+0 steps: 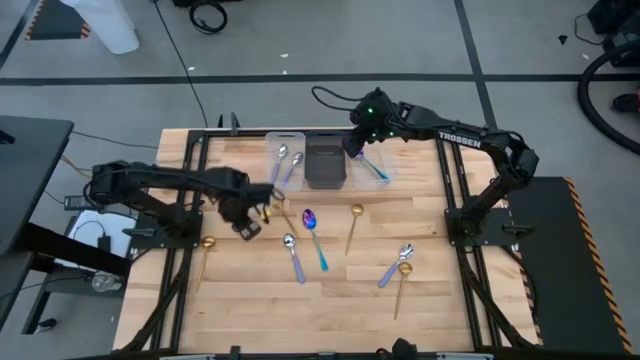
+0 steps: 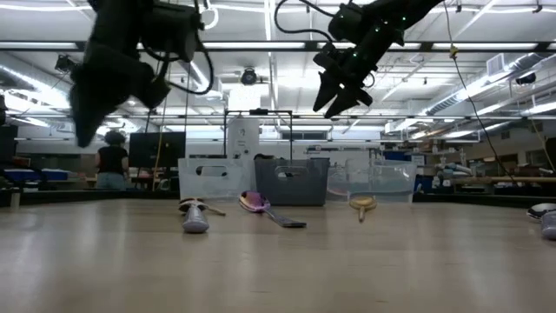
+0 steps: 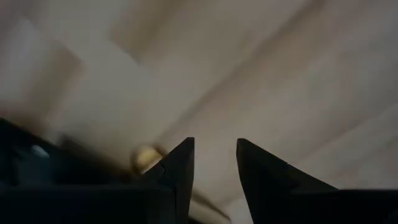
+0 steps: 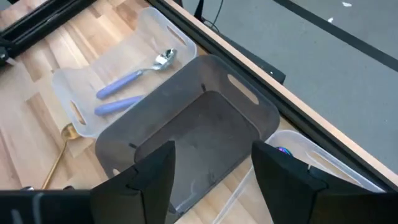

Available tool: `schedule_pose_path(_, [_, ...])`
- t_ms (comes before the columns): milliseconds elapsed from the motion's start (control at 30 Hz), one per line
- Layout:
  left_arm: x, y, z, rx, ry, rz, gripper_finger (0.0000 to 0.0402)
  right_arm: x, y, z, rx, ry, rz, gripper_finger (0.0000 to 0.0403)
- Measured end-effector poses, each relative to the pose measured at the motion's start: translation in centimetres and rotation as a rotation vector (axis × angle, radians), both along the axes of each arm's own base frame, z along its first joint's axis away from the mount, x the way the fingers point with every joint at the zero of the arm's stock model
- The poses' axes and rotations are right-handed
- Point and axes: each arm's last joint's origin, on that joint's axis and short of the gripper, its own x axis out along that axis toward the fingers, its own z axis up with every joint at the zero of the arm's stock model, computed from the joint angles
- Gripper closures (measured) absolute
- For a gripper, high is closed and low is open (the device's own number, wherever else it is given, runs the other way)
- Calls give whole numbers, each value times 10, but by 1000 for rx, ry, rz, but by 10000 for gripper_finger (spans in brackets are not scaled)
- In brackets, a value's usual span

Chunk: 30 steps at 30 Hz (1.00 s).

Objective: Sort silverware by color (type)
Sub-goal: Put the bottom left gold spoon into the black bin

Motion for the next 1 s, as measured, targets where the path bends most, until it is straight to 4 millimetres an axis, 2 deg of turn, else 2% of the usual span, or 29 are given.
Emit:
schedule_pose_path(233, [-12, -38, -8, -75, 60, 14, 288, 2, 3, 0, -16, 10, 27, 181])
schedule_pose_path(367, [-27, -55, -10, -75, 66, 33, 296, 2, 3, 0, -32, 15, 41, 181])
schedule_pose_path(533, [-48, -69, -19, -139, -14, 104, 318, 3, 3, 1, -45, 5, 47, 181])
schedule_pose_path(733, [-67, -82, -22, -156, -15, 181, 340, 3, 3, 1, -12, -15, 43, 181])
schedule_pose_path(867, [-79, -92, -27, -152, 16, 212, 340, 4, 4, 1, -4, -20, 39, 181])
schedule_pose_path(1000, [-91, -99, -36, -132, 60, 240, 325, 4, 4, 2, 4, -31, 24, 181])
